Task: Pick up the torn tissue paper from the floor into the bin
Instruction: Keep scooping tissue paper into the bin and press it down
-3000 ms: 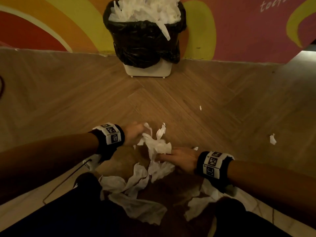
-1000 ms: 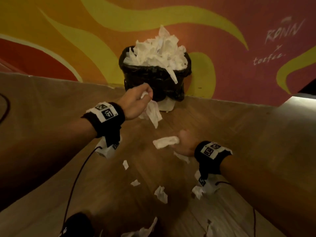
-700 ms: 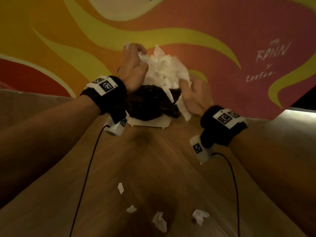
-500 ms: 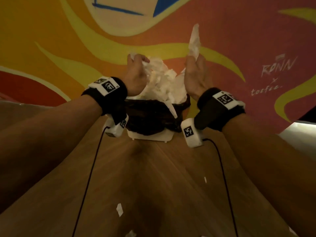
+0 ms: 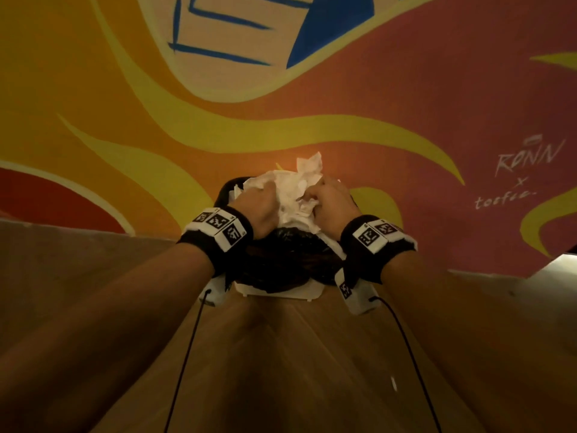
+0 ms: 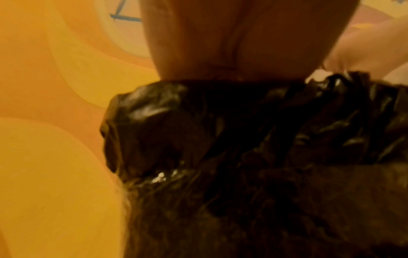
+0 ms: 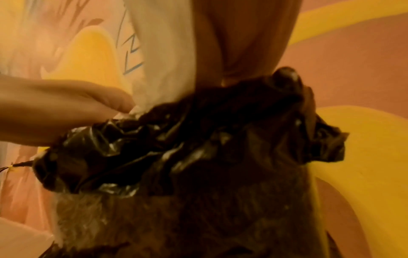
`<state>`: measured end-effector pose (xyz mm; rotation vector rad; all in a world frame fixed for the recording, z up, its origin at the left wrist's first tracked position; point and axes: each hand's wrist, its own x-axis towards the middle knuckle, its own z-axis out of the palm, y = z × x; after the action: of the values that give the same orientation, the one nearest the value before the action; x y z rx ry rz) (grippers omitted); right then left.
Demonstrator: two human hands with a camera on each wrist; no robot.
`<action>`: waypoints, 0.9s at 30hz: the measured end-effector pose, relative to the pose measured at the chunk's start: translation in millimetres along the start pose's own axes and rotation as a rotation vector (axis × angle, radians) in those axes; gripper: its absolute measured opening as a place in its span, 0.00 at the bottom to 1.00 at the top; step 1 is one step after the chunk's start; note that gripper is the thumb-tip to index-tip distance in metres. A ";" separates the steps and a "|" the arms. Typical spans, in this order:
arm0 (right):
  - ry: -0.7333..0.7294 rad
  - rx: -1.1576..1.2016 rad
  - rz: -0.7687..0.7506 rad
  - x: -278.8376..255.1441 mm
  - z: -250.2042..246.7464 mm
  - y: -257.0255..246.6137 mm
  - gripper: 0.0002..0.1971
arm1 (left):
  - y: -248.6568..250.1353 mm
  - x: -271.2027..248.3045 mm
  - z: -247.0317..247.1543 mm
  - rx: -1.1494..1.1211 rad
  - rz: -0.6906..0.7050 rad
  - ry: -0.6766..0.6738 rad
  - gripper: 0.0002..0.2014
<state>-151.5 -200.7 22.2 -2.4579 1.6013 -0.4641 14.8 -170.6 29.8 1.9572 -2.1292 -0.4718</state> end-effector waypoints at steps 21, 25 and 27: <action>-0.108 0.041 0.090 -24.9 -10.2 1.0 0.11 | 17.2 -10.5 -0.5 -0.065 0.060 -0.066 0.19; -0.294 -0.024 0.115 -37.7 -14.2 -9.1 0.20 | 20.5 -15.7 6.5 0.109 0.063 -0.233 0.14; -0.331 -0.036 0.090 -42.8 -12.4 -12.0 0.22 | 21.8 -15.4 5.8 0.133 0.070 -0.249 0.13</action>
<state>-161.6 -156.4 30.5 -2.3235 1.5804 -0.0109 -6.0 -153.3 33.5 1.9749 -2.4303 -0.6034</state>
